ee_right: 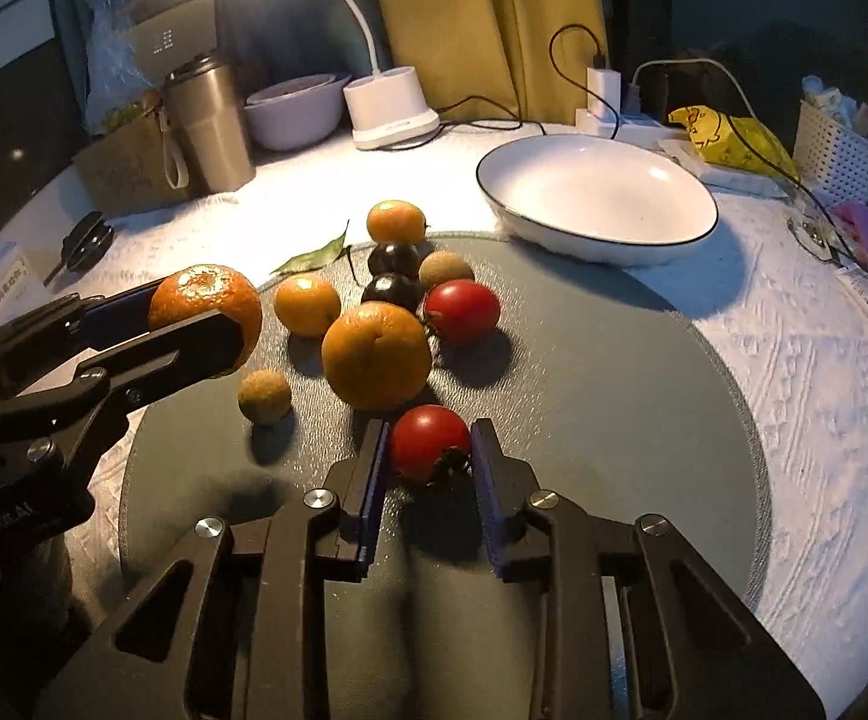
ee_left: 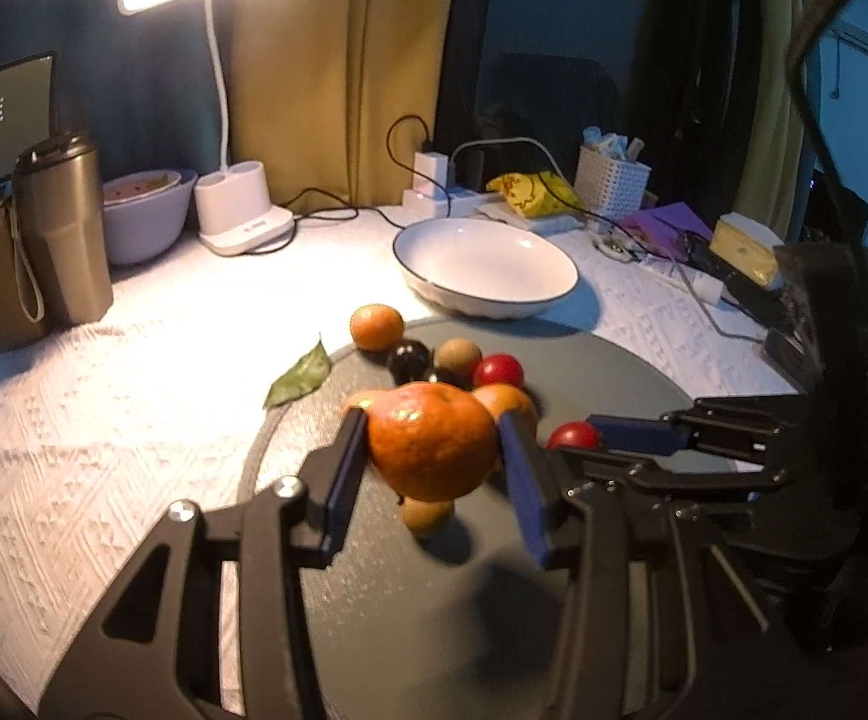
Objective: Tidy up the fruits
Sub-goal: 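Grasp a red tomato with the right gripper while the left gripper grasps a large orange, then carry the tomato and orange in both grippers over the white bowl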
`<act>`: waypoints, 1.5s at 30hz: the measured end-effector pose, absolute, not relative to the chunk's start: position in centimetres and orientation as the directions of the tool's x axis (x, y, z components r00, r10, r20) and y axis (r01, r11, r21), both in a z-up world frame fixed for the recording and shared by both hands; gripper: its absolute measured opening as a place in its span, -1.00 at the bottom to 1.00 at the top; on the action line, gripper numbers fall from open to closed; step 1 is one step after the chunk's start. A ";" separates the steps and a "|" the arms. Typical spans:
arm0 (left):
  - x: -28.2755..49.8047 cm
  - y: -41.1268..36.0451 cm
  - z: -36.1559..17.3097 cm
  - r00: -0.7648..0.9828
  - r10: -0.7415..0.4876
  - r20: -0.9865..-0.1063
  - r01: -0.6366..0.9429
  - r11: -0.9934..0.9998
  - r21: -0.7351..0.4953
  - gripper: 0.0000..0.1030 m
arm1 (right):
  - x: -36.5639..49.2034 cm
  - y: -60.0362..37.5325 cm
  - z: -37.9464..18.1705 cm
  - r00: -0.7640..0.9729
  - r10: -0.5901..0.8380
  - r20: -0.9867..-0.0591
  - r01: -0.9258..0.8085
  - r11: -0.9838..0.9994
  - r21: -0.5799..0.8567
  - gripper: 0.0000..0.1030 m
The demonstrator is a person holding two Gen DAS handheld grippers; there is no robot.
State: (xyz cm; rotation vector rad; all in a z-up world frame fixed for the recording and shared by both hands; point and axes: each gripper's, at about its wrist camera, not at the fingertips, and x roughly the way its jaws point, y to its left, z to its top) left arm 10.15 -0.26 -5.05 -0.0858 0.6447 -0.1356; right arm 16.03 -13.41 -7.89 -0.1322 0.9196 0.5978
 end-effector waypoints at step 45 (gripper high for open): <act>24.6 -1.7 -2.7 0.759 -0.226 -0.611 0.180 0.974 -0.138 -0.11 | 30.0 -17.6 -4.7 0.651 0.383 -0.656 -0.450 0.890 0.072 -0.42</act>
